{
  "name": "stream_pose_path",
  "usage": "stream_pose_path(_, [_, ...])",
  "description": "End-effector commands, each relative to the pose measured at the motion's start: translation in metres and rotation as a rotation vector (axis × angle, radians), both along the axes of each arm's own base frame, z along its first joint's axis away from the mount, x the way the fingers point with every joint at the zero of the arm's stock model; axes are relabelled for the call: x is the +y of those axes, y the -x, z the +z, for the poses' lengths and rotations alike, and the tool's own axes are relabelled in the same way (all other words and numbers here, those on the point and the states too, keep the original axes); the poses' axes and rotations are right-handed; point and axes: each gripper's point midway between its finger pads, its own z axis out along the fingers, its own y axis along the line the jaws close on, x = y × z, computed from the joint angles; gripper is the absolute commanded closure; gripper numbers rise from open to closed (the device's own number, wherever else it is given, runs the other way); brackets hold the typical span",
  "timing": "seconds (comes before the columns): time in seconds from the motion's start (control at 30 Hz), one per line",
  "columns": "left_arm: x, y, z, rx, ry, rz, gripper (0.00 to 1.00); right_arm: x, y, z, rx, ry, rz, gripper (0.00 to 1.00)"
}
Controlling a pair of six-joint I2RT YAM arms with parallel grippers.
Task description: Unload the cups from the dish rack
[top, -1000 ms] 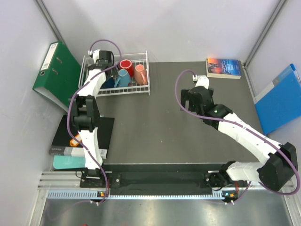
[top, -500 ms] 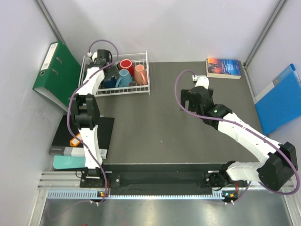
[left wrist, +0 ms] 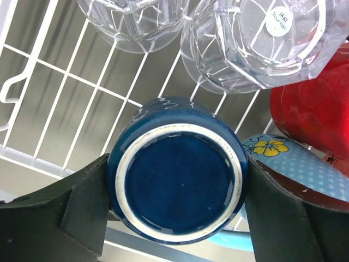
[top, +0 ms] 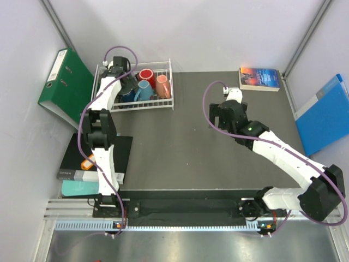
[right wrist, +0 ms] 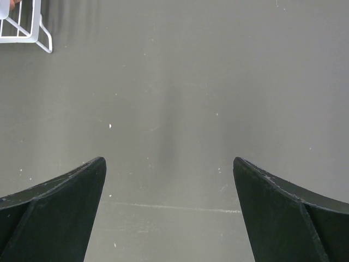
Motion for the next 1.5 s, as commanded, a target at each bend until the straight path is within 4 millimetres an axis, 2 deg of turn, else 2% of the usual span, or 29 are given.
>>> stream_pose_path(0.0, [-0.005, 0.062, -0.061, 0.286, 0.025, -0.005, 1.0, 0.002, -0.007, 0.014, -0.048, -0.039, -0.018, 0.0])
stream_pose_path(0.03, [-0.004, 0.063, -0.062, 0.275, 0.019, -0.004, 1.0, 0.003, -0.008, 0.014, -0.047, -0.041, -0.015, 0.0])
stream_pose_path(0.07, [-0.002, 0.062, -0.053, 0.249, 0.01, 0.003, 1.0, 0.003, -0.008, 0.014, -0.047, -0.039, -0.014, 0.0])
stream_pose_path(0.13, [0.001, 0.065, -0.048, 0.235, -0.004, 0.015, 1.0, 0.004, -0.008, 0.013, -0.042, -0.043, -0.011, 0.0])
stream_pose_path(0.23, [0.006, 0.063, -0.026, 0.175, -0.022, 0.04, 1.0, 0.007, -0.008, 0.013, -0.043, -0.049, -0.005, 0.0])
stream_pose_path(0.27, [0.007, 0.06, -0.01, 0.129, -0.025, 0.039, 1.0, 0.007, -0.009, 0.015, -0.048, -0.051, -0.004, 0.0])
stream_pose_path(0.4, [0.008, 0.054, 0.022, 0.045, -0.035, 0.027, 1.0, 0.01, -0.012, 0.022, -0.062, -0.06, -0.001, 0.0])
stream_pose_path(0.6, [0.012, 0.052, 0.053, -0.013, -0.052, 0.038, 1.0, 0.013, -0.017, 0.029, -0.067, -0.063, -0.003, 0.0])
stream_pose_path(1.0, [0.016, 0.039, 0.102, -0.156, -0.058, 0.058, 1.0, 0.011, -0.015, 0.031, -0.077, -0.066, -0.008, 0.0])
stream_pose_path(1.03, [0.016, 0.036, 0.113, -0.201, -0.054, 0.058, 1.0, 0.011, -0.015, 0.033, -0.082, -0.068, -0.009, 0.0])
stream_pose_path(1.07, [0.015, 0.037, 0.111, -0.203, -0.051, 0.061, 1.0, 0.01, -0.015, 0.033, -0.084, -0.068, -0.012, 0.0])
stream_pose_path(1.13, [0.014, 0.038, 0.124, -0.253, -0.037, 0.069, 1.0, 0.009, -0.014, 0.033, -0.088, -0.072, -0.014, 0.0])
stream_pose_path(1.2, [0.011, 0.036, 0.127, -0.294, -0.017, 0.07, 1.0, 0.008, -0.012, 0.034, -0.092, -0.08, -0.018, 0.0])
stream_pose_path(1.23, [0.011, 0.039, 0.138, -0.326, -0.009, 0.069, 1.0, 0.008, -0.012, 0.036, -0.097, -0.087, -0.019, 0.0])
stream_pose_path(1.3, [0.008, 0.039, 0.14, -0.358, 0.01, 0.064, 1.0, 0.008, -0.012, 0.037, -0.101, -0.098, -0.02, 0.0])
stream_pose_path(1.47, [-0.001, 0.049, 0.166, -0.428, 0.061, 0.045, 1.0, 0.013, -0.016, 0.045, -0.092, -0.142, -0.024, 0.03])
